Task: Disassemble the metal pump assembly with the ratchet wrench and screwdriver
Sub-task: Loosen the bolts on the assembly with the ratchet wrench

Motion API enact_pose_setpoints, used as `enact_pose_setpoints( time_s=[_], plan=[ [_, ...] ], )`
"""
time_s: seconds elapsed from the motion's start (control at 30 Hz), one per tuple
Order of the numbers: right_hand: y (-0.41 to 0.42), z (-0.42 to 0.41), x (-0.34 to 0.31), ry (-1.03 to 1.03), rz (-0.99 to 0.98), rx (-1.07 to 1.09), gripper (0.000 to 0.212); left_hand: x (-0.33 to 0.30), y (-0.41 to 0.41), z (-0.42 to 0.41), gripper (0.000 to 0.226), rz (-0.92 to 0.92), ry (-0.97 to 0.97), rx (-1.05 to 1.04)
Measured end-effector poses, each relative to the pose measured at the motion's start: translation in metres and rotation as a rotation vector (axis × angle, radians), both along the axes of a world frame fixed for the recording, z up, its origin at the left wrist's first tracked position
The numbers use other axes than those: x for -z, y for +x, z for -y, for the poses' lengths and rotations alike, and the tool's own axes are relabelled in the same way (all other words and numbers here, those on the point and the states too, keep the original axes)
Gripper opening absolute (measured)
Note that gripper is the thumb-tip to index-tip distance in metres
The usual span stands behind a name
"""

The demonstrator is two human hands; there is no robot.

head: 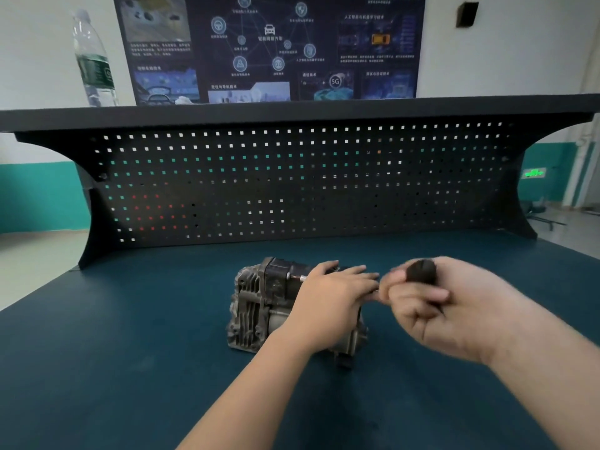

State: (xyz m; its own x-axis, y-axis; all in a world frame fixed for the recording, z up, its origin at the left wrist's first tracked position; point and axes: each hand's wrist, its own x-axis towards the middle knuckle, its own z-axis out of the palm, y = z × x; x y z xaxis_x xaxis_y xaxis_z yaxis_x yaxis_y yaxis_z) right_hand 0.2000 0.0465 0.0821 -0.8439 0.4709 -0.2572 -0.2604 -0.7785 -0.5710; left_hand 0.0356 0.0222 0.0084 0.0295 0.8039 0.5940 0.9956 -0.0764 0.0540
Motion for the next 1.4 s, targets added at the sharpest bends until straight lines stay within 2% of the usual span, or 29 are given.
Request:
enact_pose_setpoints(
  time_s=[0.1, 0.17, 0.23, 0.27, 0.33, 0.43, 0.47, 0.5, 0.57, 0.67, 0.73, 0.77, 0.83, 0.87, 0.97, 1.0, 1.03, 1.07, 1.1, 1.17, 1.2, 1.23, 1.3, 1.37, 1.4],
  plan=[
    [-0.004, 0.014, 0.032, 0.459, 0.218, 0.017, 0.026, -0.004, -0.004, -0.005, 0.033, -0.015, -0.058, -0.037],
    [-0.005, 0.021, 0.051, 0.603, 0.277, 0.067, 0.025, -0.006, -0.007, -0.006, 0.033, -0.033, -0.085, -0.028],
    [-0.005, 0.028, 0.059, 0.649, 0.281, 0.068, 0.024, -0.005, -0.008, -0.005, 0.028, -0.025, -0.075, -0.001],
    [-0.005, 0.030, 0.059, 0.606, 0.260, 0.066, 0.023, -0.005, -0.007, -0.003, 0.027, -0.021, -0.063, 0.010],
    [-0.005, 0.027, 0.045, 0.357, 0.116, 0.061, 0.022, -0.001, -0.006, 0.000, 0.025, -0.052, -0.044, 0.018],
    [-0.008, -0.004, 0.003, -0.298, -0.224, 0.126, 0.030, 0.004, -0.003, 0.005, 0.027, -0.087, 0.010, 0.039],
    [-0.007, -0.009, -0.010, -0.376, -0.255, 0.152, 0.036, 0.003, -0.002, 0.005, 0.027, -0.074, 0.020, 0.040],
    [-0.007, -0.009, -0.016, -0.349, -0.241, 0.135, 0.033, 0.001, -0.002, 0.004, 0.026, -0.055, 0.044, 0.040],
    [-0.006, 0.002, -0.007, -0.029, -0.077, 0.034, 0.020, -0.006, -0.003, -0.001, 0.027, -0.024, 0.070, 0.024],
    [-0.006, 0.010, 0.029, 0.546, 0.223, 0.023, 0.022, -0.013, -0.009, -0.010, 0.034, -0.015, -0.054, -0.031],
    [-0.003, 0.010, 0.051, 0.770, 0.319, 0.076, 0.016, -0.012, -0.012, -0.014, 0.030, -0.024, -0.061, -0.029],
    [-0.002, 0.011, 0.056, 0.805, 0.343, 0.056, 0.015, -0.011, -0.013, -0.015, 0.029, -0.035, -0.058, -0.027],
    [0.002, 0.012, 0.058, 0.717, 0.299, -0.015, 0.015, -0.006, -0.012, -0.013, 0.029, -0.083, -0.063, -0.018],
    [0.002, 0.011, 0.051, 0.565, 0.217, -0.047, 0.016, -0.002, -0.011, -0.012, 0.029, -0.121, -0.064, -0.003],
    [-0.003, -0.008, 0.013, -0.085, -0.075, -0.018, 0.017, 0.002, -0.009, -0.005, 0.030, -0.169, -0.037, 0.039],
    [-0.002, -0.011, -0.001, -0.204, -0.116, 0.004, 0.018, 0.001, -0.008, -0.002, 0.026, -0.152, -0.014, 0.058],
    [0.000, -0.011, -0.009, -0.224, -0.123, -0.015, 0.017, -0.001, -0.006, -0.001, 0.022, -0.136, 0.012, 0.081],
    [0.001, -0.010, -0.008, -0.150, -0.055, -0.042, 0.010, -0.002, -0.005, 0.000, 0.017, -0.130, 0.031, 0.099],
    [0.004, -0.006, 0.000, 0.054, 0.070, -0.059, 0.012, -0.003, -0.004, 0.000, 0.014, -0.139, 0.034, 0.100],
    [0.008, 0.004, 0.021, 0.460, 0.331, -0.015, 0.035, -0.003, -0.004, -0.001, 0.014, -0.164, 0.026, 0.072],
    [0.010, 0.008, 0.032, 0.631, 0.387, 0.109, 0.038, -0.003, -0.006, -0.002, 0.015, -0.168, 0.028, 0.064],
    [0.014, 0.015, 0.042, 0.779, 0.369, 0.216, 0.037, -0.002, -0.007, -0.004, 0.017, -0.167, 0.027, 0.059],
    [0.021, 0.029, 0.055, 1.002, 0.258, 0.288, 0.036, -0.003, -0.008, -0.006, 0.021, -0.162, -0.006, 0.032],
    [0.024, 0.032, 0.075, 1.276, 0.314, 0.298, 0.050, -0.003, -0.008, -0.007, 0.024, -0.144, -0.040, -0.003],
    [0.022, 0.031, 0.085, 1.408, 0.362, 0.369, 0.052, -0.003, -0.008, -0.007, 0.025, -0.132, -0.046, -0.009]
  ],
)
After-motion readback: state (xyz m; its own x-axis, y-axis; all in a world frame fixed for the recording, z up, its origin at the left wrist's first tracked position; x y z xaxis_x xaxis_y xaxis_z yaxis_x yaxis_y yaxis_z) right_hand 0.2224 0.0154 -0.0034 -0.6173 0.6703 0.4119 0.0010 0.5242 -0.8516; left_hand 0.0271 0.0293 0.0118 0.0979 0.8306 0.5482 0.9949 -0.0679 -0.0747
